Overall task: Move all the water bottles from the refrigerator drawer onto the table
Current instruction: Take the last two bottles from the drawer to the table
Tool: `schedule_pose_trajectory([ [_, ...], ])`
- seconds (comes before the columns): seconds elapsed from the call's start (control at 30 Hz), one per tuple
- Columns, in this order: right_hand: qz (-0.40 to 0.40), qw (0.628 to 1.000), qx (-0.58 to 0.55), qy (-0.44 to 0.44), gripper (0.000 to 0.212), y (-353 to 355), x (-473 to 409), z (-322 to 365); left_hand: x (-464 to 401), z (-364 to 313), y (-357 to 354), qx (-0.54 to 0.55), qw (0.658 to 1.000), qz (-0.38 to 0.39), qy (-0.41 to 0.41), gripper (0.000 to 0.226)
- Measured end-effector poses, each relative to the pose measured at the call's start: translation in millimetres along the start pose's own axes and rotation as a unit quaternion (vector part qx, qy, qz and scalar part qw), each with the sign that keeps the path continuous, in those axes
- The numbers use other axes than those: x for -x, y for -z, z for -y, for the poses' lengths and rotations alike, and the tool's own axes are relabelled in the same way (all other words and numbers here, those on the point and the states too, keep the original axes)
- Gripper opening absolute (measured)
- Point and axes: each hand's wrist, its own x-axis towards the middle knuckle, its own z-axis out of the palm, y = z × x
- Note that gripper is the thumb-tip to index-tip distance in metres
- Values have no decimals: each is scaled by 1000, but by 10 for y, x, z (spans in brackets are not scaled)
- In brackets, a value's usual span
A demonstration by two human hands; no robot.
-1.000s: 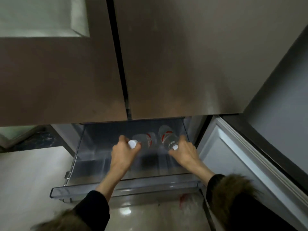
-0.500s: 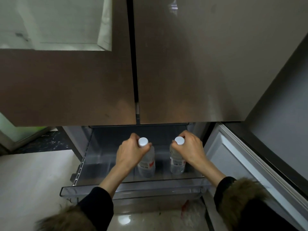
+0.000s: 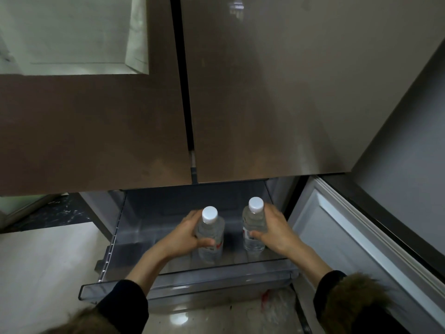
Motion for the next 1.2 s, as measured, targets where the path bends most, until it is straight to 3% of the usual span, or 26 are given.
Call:
schedule_pose_trajectory([
  [0.17,-23,1000,-12,-9,76,-69,-34,43,-26,67,-22,35,999,-16,-18,69],
  [0.33,-40,999,-11,-28,70,-181,-10,180,14,107,-67,0,998,-55,-39,79],
  [0.7,-116,988,-64,-76,72,-143,146,318,105,-24,-22,-85,987,-126,-53,73],
  [0.97,-173,978,-110,35,69,119,602,603,667,-342,196,-97,964,-227,-103,75],
  [1.2,-222,932,-244,151,68,491,1108,1143,1458,-871,387,45,918,-372,-127,69],
])
